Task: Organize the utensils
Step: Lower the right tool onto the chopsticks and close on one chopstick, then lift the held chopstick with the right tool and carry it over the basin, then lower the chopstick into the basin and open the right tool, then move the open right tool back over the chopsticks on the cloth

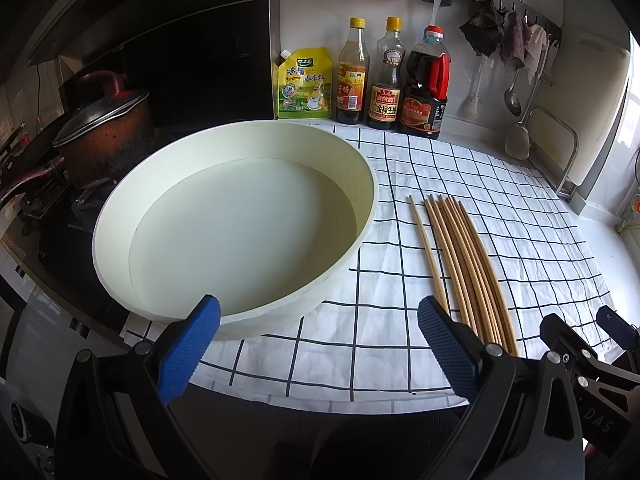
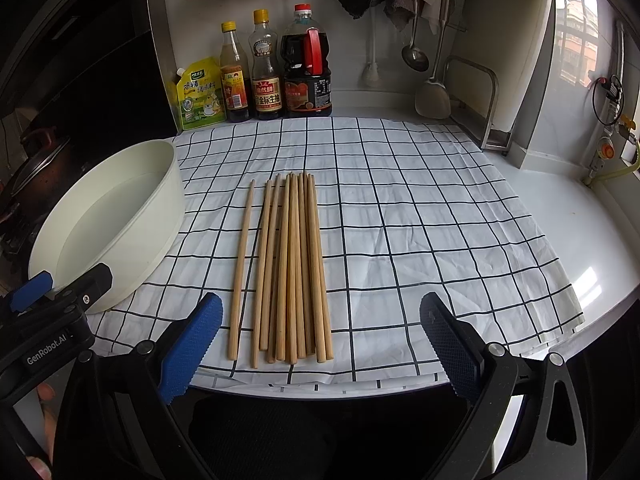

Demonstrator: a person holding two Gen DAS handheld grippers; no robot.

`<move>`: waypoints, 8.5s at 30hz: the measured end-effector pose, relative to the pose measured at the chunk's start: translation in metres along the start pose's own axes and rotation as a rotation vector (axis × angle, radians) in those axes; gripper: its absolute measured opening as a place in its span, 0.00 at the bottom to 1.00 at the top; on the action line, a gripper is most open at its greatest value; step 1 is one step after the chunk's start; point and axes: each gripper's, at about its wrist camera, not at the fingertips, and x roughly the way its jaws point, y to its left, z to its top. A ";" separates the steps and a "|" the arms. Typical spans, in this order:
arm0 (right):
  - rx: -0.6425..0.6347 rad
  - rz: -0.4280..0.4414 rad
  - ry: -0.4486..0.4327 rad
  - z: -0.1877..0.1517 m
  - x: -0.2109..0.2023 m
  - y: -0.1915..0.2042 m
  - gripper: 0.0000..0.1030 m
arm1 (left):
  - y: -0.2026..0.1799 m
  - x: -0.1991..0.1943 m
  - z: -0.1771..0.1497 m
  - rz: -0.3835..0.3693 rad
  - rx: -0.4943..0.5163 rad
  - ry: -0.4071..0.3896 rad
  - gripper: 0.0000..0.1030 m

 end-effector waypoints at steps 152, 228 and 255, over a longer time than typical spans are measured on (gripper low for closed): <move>-0.124 0.163 0.006 0.047 0.070 -0.056 0.06 | -0.090 0.051 0.036 -0.290 0.010 0.128 0.07; -0.273 0.483 0.124 0.076 0.106 0.185 0.15 | 0.142 0.054 0.051 -0.073 -0.229 0.118 0.43; -0.159 0.378 -0.011 0.057 0.039 0.061 0.39 | 0.055 0.011 0.037 -0.168 -0.132 0.070 0.61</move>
